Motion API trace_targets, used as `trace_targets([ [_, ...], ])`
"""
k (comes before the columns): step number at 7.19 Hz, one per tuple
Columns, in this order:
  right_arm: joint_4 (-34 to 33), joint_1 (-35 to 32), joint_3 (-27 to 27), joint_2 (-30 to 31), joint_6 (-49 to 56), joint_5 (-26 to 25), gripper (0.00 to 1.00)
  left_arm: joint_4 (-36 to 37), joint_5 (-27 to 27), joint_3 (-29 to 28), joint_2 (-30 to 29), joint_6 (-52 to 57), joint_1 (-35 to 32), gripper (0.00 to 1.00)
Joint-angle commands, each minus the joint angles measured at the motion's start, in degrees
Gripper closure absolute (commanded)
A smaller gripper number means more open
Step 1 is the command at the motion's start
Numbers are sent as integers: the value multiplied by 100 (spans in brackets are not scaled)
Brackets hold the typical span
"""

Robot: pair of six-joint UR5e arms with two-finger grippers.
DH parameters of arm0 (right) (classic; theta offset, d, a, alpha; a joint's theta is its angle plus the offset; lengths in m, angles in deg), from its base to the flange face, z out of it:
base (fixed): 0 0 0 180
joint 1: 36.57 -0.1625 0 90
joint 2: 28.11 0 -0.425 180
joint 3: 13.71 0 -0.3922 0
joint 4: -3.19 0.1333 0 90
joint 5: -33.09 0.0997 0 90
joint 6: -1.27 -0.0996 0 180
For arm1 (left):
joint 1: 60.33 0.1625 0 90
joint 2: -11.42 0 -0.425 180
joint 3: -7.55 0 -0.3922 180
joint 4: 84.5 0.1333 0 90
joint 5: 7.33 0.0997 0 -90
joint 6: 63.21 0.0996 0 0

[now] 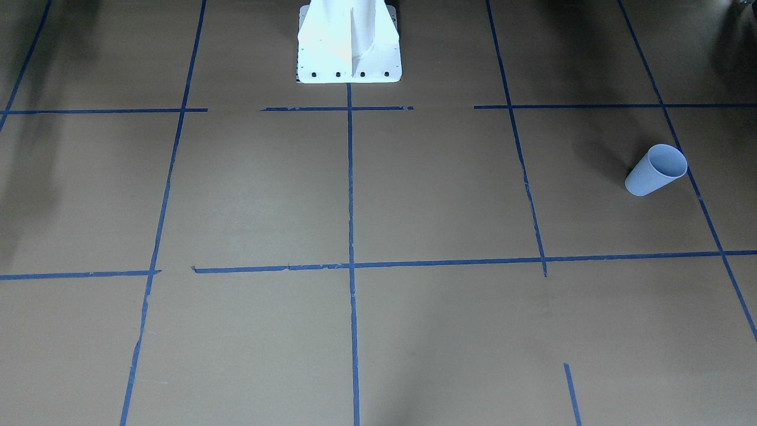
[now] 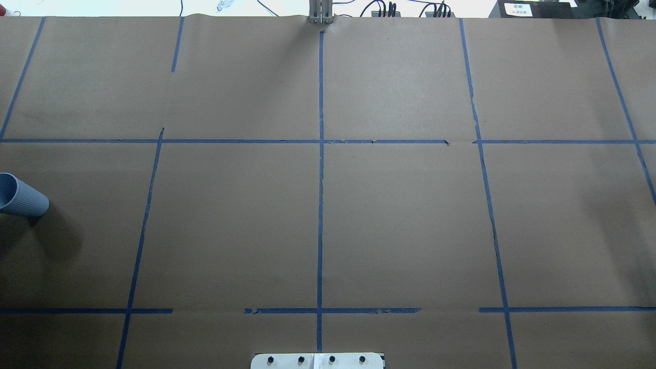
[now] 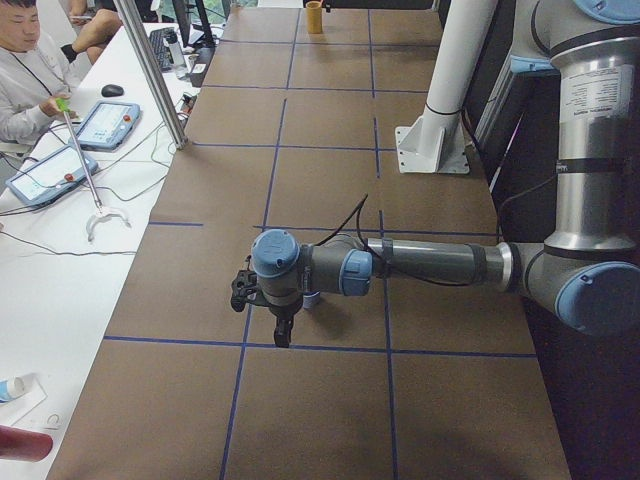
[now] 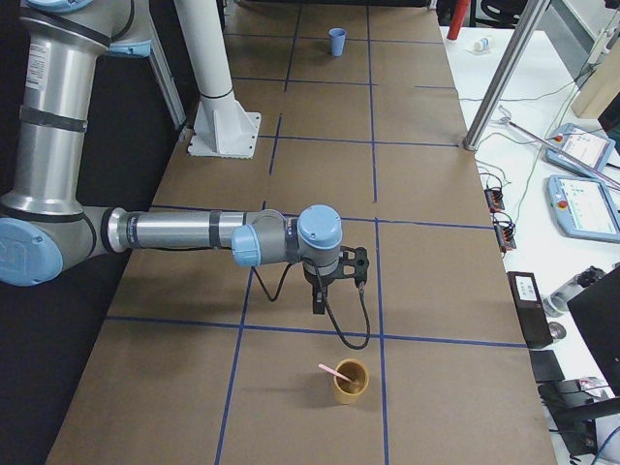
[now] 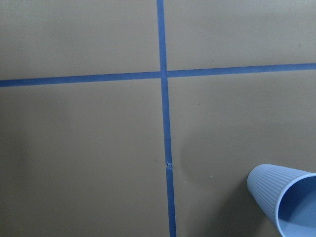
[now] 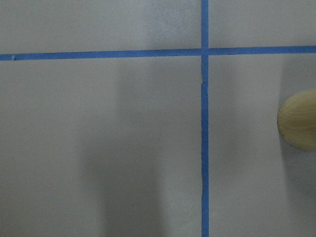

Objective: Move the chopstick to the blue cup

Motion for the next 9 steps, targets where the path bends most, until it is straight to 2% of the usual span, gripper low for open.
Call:
trace_targets([
  [1,-2,3,-16,-13,-13,-12,0,-24,10,61,-2,-2,21,0],
  [5,15,38,1,-31,31,-12,0,-138,-42,114,42,25,21,0],
  [6,15,38,1,-39,39,-38,0,-365,-42,114,42,-1,56,0],
  [8,103,56,1,-31,66,-12,0,-446,10,61,33,-324,545,0],
  [9,234,82,-8,-13,48,-3,0,-725,19,17,33,-718,879,0],
])
